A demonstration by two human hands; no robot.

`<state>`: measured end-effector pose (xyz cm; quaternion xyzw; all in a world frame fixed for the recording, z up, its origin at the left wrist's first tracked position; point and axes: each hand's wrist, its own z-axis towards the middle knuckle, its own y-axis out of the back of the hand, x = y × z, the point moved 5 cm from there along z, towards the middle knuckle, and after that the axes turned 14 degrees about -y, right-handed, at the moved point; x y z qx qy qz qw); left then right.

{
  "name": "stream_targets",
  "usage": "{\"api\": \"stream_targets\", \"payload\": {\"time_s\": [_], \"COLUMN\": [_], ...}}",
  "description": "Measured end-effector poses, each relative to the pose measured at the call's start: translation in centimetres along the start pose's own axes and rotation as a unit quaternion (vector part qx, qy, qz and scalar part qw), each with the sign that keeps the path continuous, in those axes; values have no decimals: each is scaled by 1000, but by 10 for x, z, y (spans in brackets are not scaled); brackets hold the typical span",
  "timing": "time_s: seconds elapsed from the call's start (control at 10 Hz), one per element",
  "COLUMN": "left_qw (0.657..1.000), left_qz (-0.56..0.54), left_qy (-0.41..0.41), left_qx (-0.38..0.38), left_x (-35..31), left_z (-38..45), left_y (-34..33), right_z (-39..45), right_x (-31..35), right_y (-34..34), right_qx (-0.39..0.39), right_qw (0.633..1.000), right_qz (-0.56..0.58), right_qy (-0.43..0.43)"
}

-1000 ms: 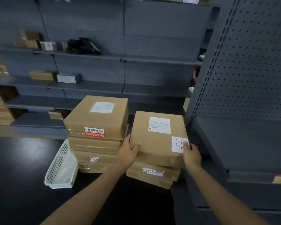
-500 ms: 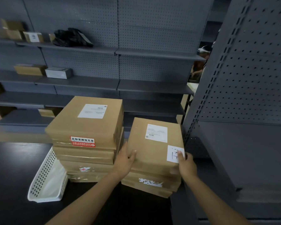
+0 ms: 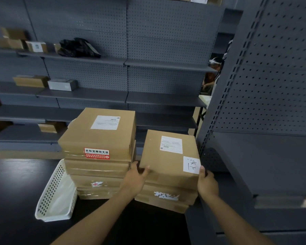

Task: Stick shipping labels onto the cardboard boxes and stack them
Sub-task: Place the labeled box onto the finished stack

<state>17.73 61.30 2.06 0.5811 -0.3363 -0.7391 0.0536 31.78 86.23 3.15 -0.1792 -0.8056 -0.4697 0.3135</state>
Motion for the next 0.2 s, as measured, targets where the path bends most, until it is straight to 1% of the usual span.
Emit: {"api": "stream_targets", "payload": {"time_s": [0.1,0.2], "left_qw": [999,997], "left_qz": [49,63], "left_qy": [-1,-24], "left_qx": [-18,-37], "left_x": [-3,-6], "left_z": [-13,-36], "left_y": [18,39], "right_z": [-23,-55], "right_x": [-3,-10], "right_y": [11,22], "right_qx": [-40,-85], "right_qw": [999,995], "right_qz": [-20,-44], "right_qy": [0,34]}}
